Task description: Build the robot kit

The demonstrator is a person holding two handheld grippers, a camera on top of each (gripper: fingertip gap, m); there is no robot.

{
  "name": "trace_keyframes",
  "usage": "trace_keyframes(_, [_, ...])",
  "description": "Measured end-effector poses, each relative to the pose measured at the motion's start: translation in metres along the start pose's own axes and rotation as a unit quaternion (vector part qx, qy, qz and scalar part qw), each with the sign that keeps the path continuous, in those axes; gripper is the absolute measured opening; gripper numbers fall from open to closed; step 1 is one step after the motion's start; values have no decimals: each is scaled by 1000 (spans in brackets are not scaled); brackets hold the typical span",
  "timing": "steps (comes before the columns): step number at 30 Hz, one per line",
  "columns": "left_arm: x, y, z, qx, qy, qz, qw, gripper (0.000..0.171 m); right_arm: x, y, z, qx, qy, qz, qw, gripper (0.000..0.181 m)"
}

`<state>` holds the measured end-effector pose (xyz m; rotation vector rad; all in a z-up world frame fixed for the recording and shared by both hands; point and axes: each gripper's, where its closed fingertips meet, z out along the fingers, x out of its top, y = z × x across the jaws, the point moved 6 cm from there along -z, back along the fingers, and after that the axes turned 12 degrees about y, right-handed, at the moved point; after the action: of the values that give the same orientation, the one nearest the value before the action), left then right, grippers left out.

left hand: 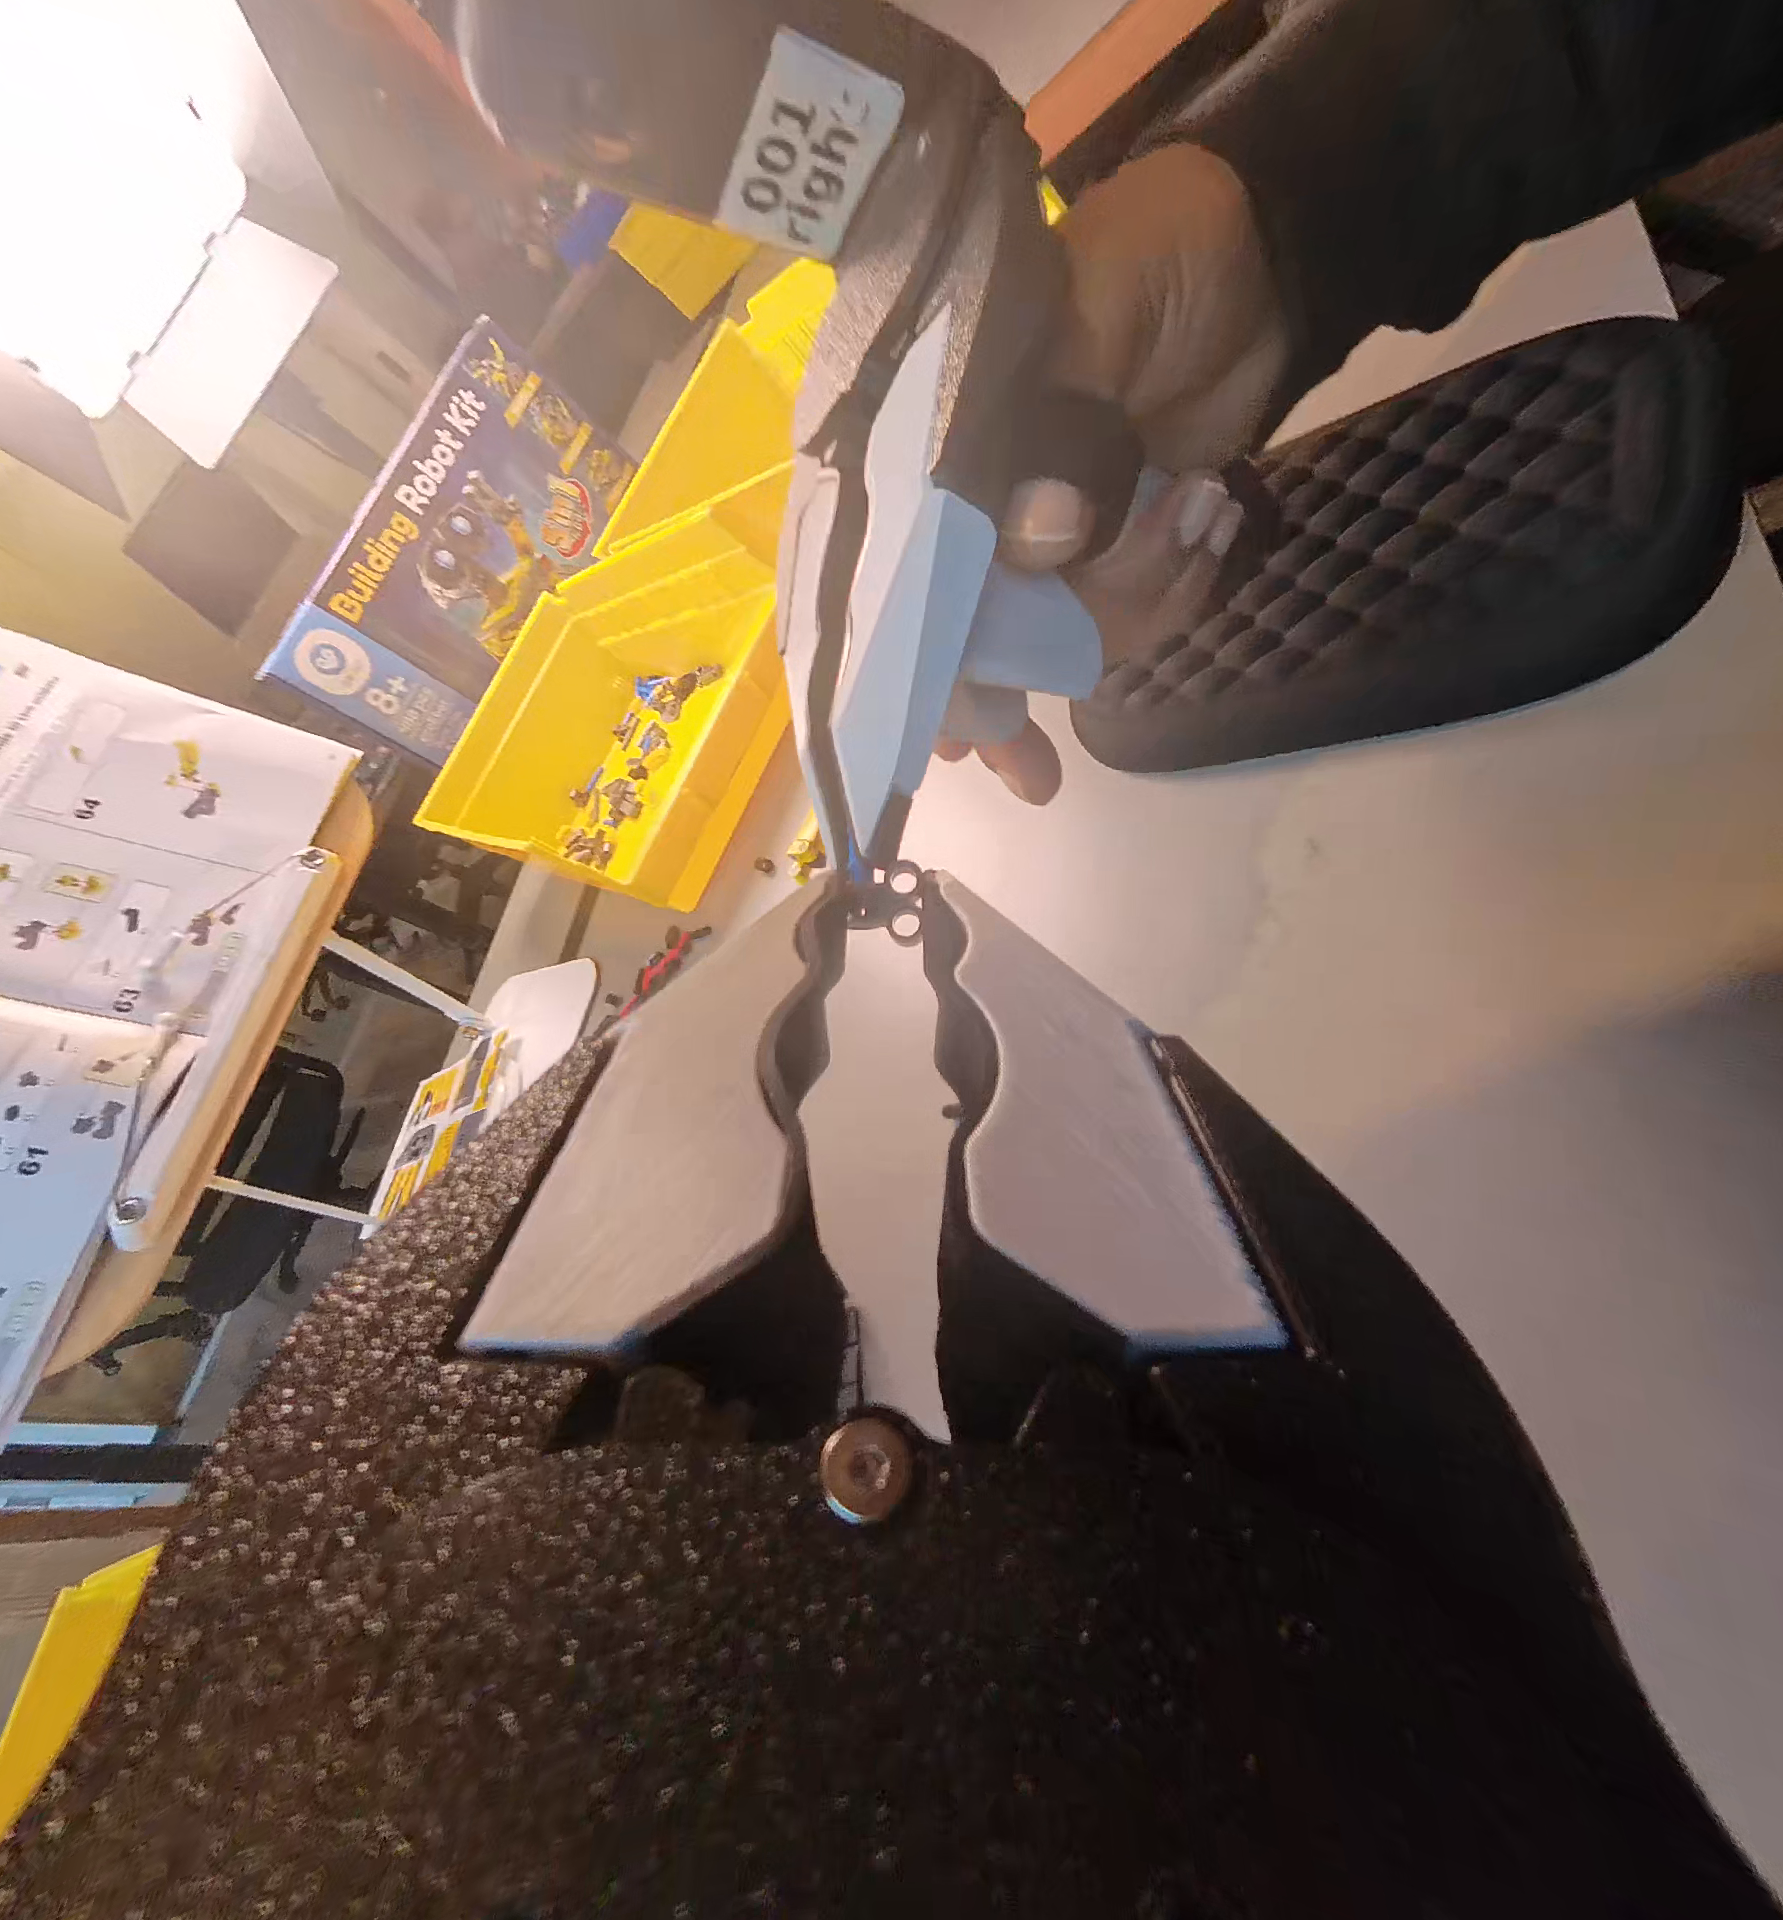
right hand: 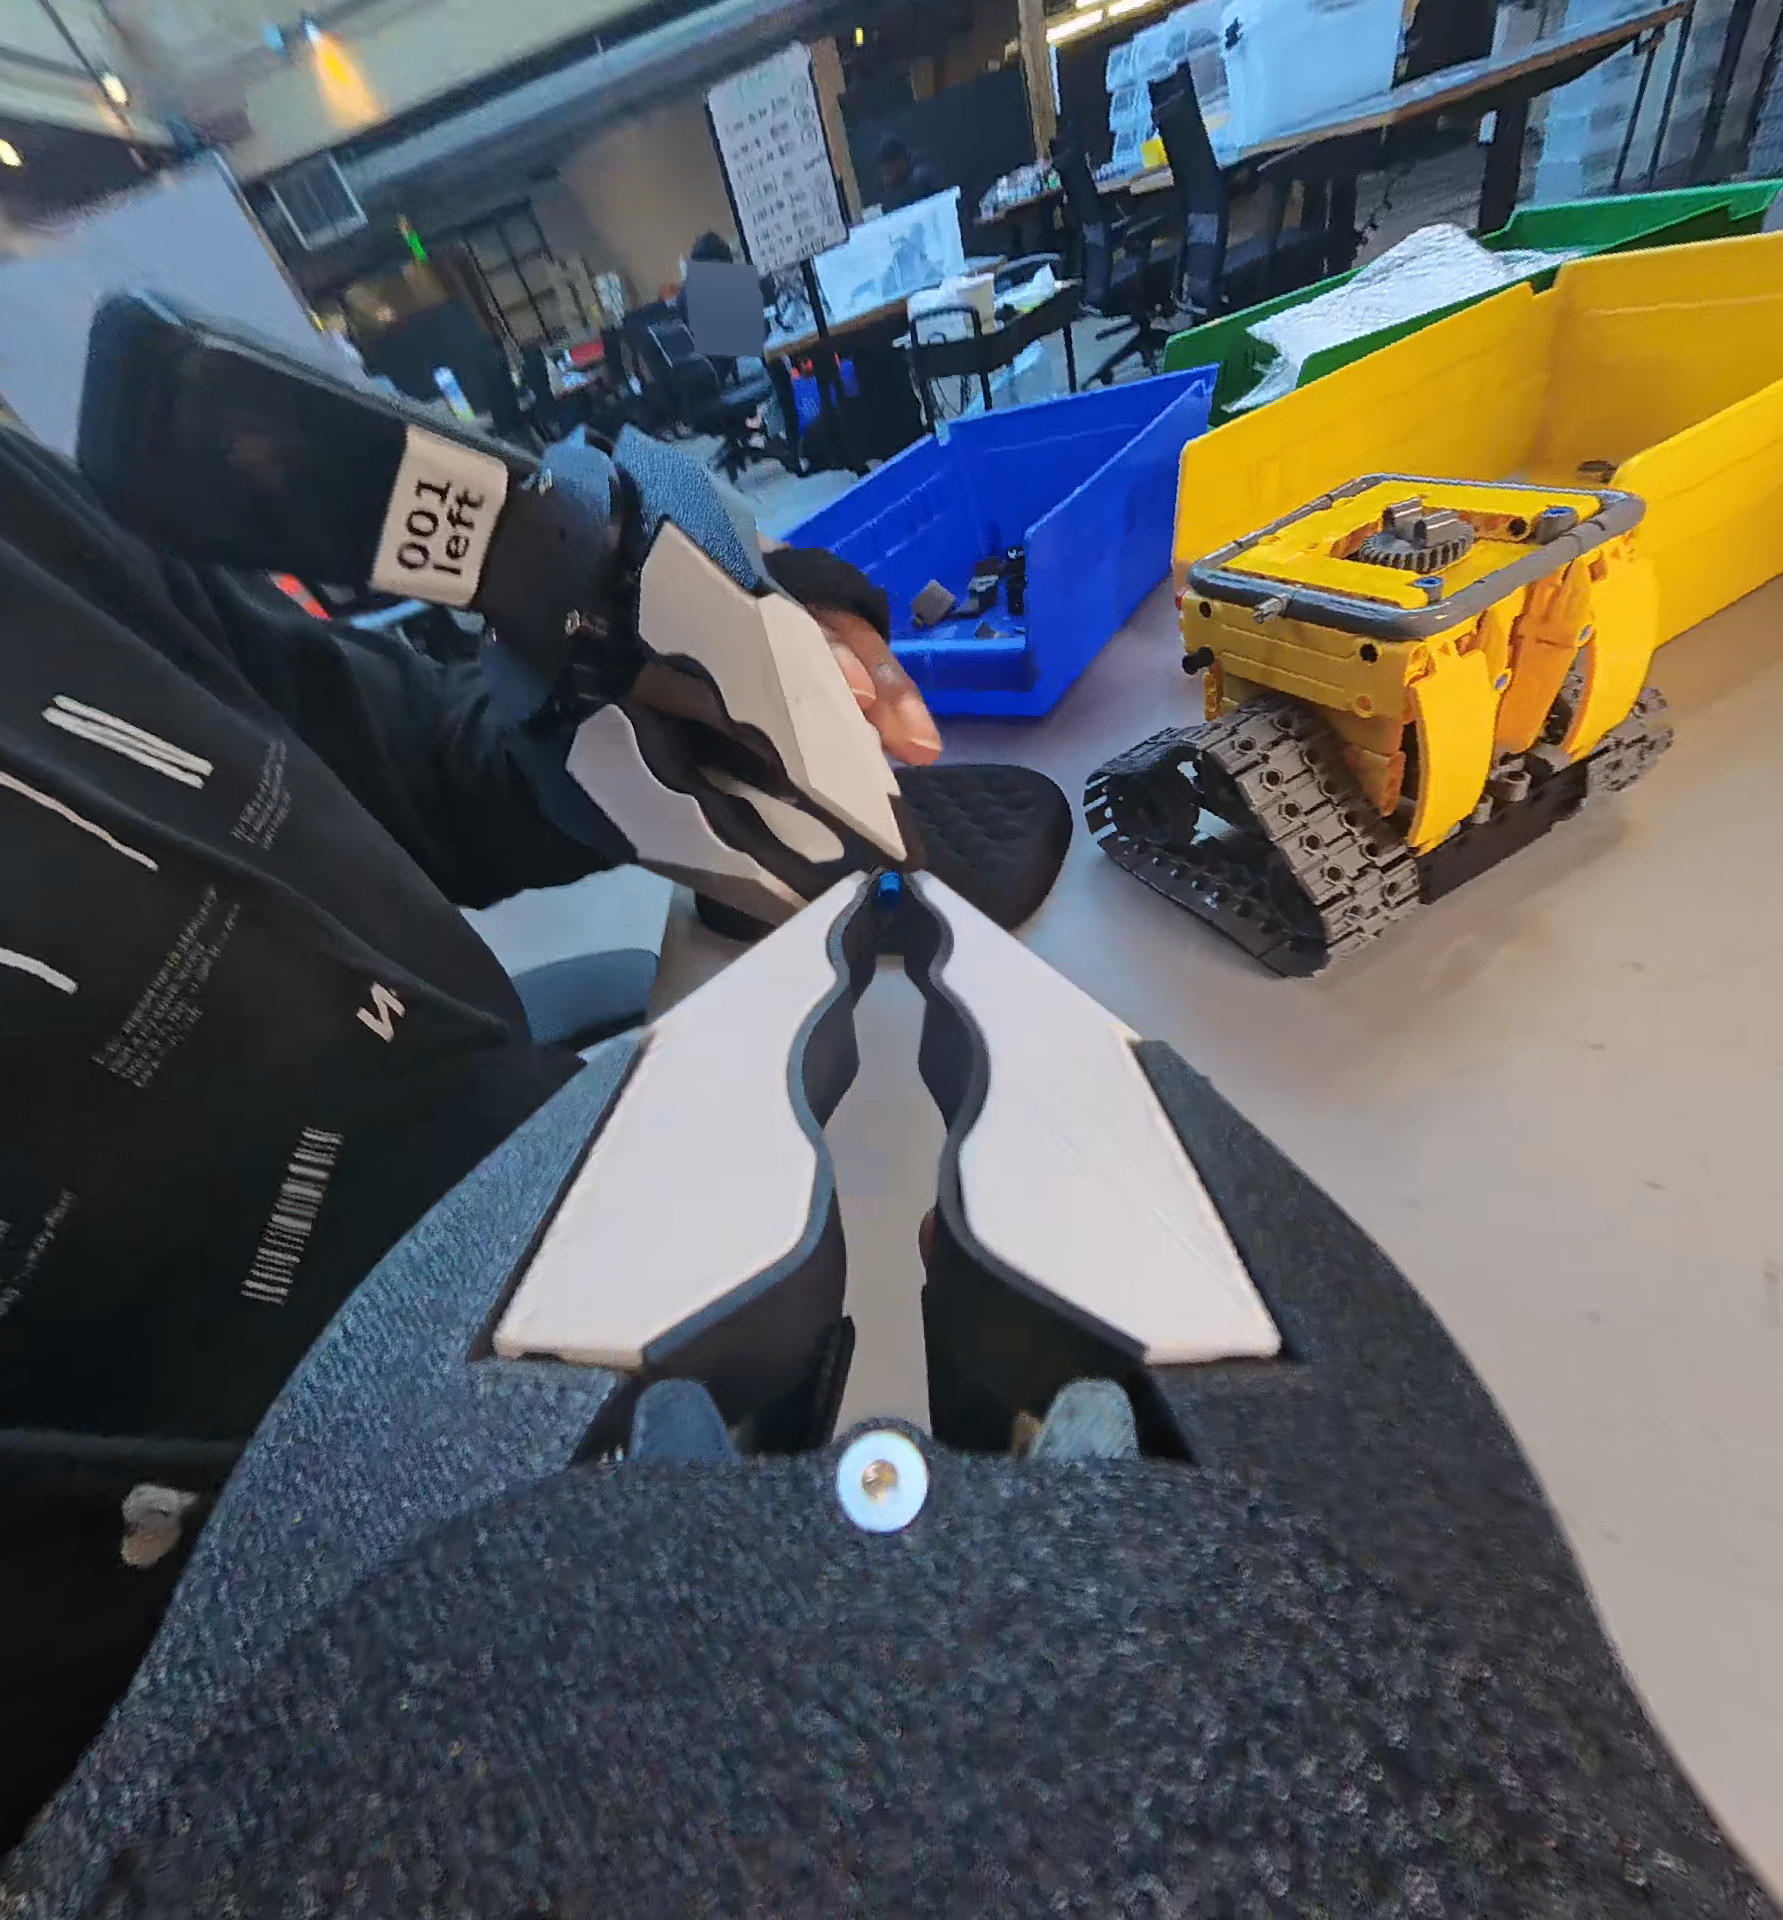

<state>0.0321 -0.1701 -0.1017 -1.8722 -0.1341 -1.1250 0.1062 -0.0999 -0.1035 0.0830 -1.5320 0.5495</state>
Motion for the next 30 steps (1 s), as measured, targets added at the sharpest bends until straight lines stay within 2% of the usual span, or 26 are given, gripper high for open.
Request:
trace_keyframes(3, [4,-2,-1,14,0,19,1000,12,2,0,1,0,26,39,999,3])
trace_keyframes(8, [5,3,2,14,-15,62,998,12,-1,-1,-1,-4,20,76,997,3])
trace_keyframes(13, [5,6,3,7,-5,74,997,13,-4,-2,-5,3,29,107,994,4])
trace_keyframes(14, [4,6,3,3,-5,77,997,13,-4,-2,-6,3,22,102,994,6])
trace_keyframes(16, [6,5,3,10,-1,115,993,13,-2,-2,-8,7,20,99,995,20])
trace_keyframes(17, [6,5,3,10,-3,127,992,13,-1,-3,-8,15,20,105,994,20])
trace_keyframes(22, [11,8,4,6,4,170,985,13,-3,-5,-3,21,22,97,995,7])
trace_keyframes(24, [12,6,1,7,34,113,993,16,1,-7,-3,30,43,77,996,7])
trace_keyframes(26, [12,-3,-6,12,69,-20,997,34,6,-10,-7,36,82,28,996,7])
trace_keyframes(27, [11,-7,-10,8,97,-107,990,36,9,-12,-9,39,104,-4,994,7])
trace_keyframes(28, [11,-9,-12,-7,131,-203,970,33,11,-16,-11,45,124,-33,991,7])
trace_keyframes(30, [12,-12,-13,-50,197,-369,907,32,15,-24,-10,59,155,-82,983,7])
